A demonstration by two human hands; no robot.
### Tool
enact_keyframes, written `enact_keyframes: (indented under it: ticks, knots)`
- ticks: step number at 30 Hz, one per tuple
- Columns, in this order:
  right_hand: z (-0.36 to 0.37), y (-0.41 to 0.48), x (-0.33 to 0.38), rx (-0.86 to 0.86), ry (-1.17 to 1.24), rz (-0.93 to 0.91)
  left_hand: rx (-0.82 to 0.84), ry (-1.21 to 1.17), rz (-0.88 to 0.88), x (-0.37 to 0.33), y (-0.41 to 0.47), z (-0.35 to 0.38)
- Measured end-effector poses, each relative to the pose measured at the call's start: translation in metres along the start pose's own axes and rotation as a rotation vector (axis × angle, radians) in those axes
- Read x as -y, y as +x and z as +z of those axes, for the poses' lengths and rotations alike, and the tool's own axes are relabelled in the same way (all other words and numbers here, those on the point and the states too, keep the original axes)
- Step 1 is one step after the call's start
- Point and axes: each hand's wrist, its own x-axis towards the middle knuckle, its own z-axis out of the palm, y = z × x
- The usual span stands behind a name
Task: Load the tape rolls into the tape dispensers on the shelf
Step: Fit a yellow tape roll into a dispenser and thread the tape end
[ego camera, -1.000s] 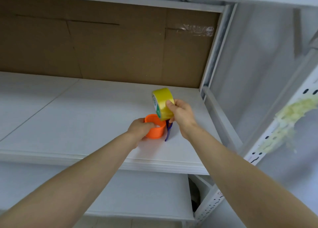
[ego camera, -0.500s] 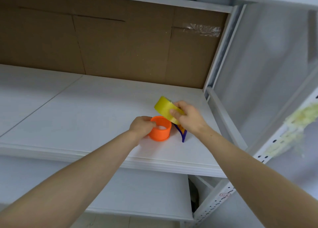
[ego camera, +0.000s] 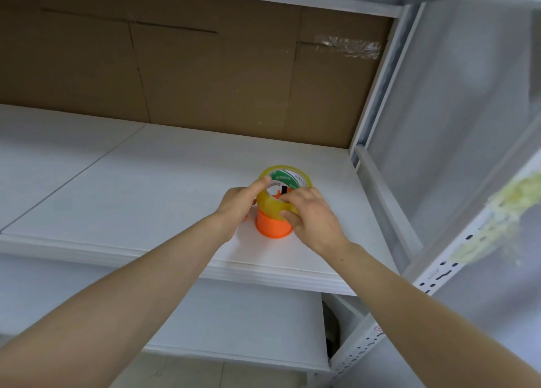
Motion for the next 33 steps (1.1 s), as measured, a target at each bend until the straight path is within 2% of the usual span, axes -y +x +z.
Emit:
enact_keyframes:
  ticks: [6, 16, 21, 24, 28, 31, 33]
  knots:
    - [0.002, -0.001, 0.006, -0.005, -0.007, 0.019, 0.057, -0.040, -0.019, -0.001, -0.010, 0.005]
    - [0.004, 0.003, 0.010, 0.063, 0.057, 0.057, -0.009, -0.004, 0.016, -0.008, -0.013, 0.005]
    - [0.006, 0.003, 0.011, 0.151, 0.038, 0.049, -0.029, 0.053, -0.007, -0.003, -0.010, 0.006]
    - [0.017, -0.010, 0.004, 0.094, 0.112, 0.077, -0.018, 0.100, 0.001, 0.006, -0.009, 0.007]
    - [0.027, -0.017, -0.004, 0.038, 0.002, 0.042, -0.002, 0.180, 0.009, 0.011, -0.006, 0.011]
    - [0.024, -0.016, -0.008, 0.014, 0.006, 0.017, -0.062, 0.327, 0.089, 0.013, -0.003, 0.011]
    - [0.015, -0.014, -0.011, -0.154, 0.134, 0.090, -0.152, 0.491, 0.316, 0.010, -0.010, 0.010]
